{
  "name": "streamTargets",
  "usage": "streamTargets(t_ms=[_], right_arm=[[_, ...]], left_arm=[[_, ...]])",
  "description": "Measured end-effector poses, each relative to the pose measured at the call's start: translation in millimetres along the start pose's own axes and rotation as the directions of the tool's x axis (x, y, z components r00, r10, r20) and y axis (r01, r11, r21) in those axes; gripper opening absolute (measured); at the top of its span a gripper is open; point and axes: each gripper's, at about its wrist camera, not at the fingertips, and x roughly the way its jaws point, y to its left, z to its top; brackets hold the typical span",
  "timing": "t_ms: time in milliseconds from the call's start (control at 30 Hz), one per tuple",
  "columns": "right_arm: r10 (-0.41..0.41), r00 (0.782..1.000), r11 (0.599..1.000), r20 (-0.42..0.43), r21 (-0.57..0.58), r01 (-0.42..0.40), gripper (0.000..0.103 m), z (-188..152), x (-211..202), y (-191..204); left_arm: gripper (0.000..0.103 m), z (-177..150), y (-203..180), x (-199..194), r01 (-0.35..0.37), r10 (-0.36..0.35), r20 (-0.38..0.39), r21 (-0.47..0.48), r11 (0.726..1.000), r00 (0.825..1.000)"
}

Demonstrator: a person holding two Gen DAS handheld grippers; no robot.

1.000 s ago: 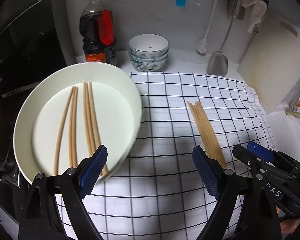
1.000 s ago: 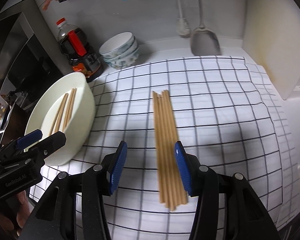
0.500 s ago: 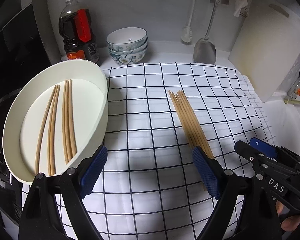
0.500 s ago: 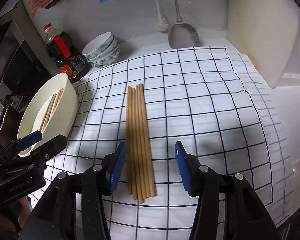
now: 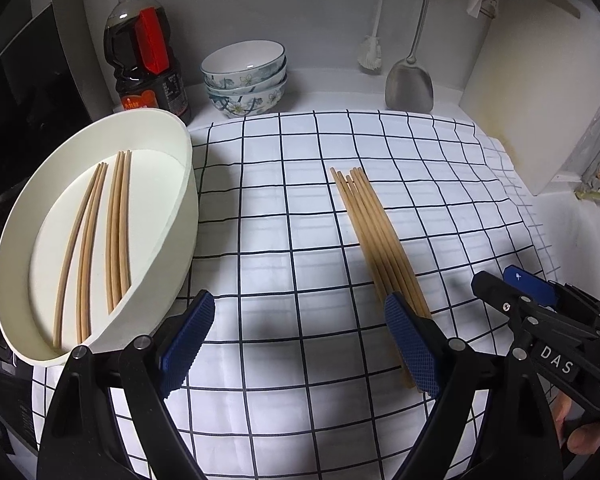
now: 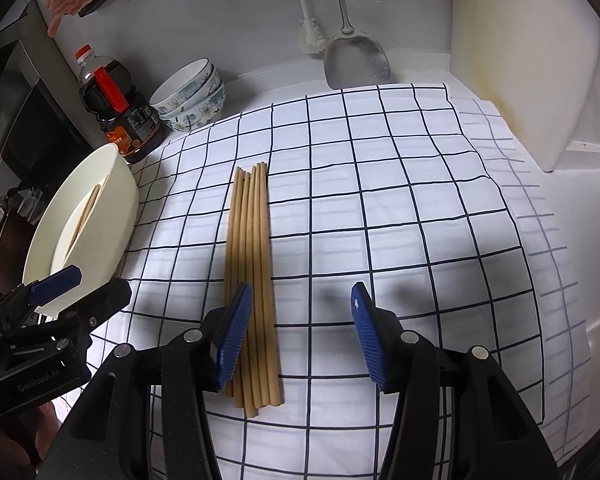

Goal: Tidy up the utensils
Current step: 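Move both open grippers back from the dish to the chopstick pile, then close the right gripper on a chopstick while the left gripper grasps another chopstick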

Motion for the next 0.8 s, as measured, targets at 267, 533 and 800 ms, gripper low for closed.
streamTargets(t_ms=[267, 533, 800], right_arm=[[-0.003, 1.0, 1.0, -0.018, -0.007, 0.003, 0.049, -2.3, 19.7, -8.4], [0.013, 0.999, 0.999, -0.036, -0.043, -0.015, 0.049, -2.9, 39.3, 0.0], [0.003, 0.999, 0.996, -0.047, -0.089, -0.007, 0.049, -1.9, 55.5, 6.9]], left_arm=[[0.085, -2.9, -2.1, 11.1, 0.003, -0.003, -0.005, -0.007, 1.0, 1.0], [0.085, -5.0, -4.5, 24.2, 0.003, -0.004, -0.011, -0.022, 1.0, 1.0], [0.085, -8.1, -3.0, 33.7, 0.004, -0.004, -0.02, -0.042, 0.999, 1.0]])
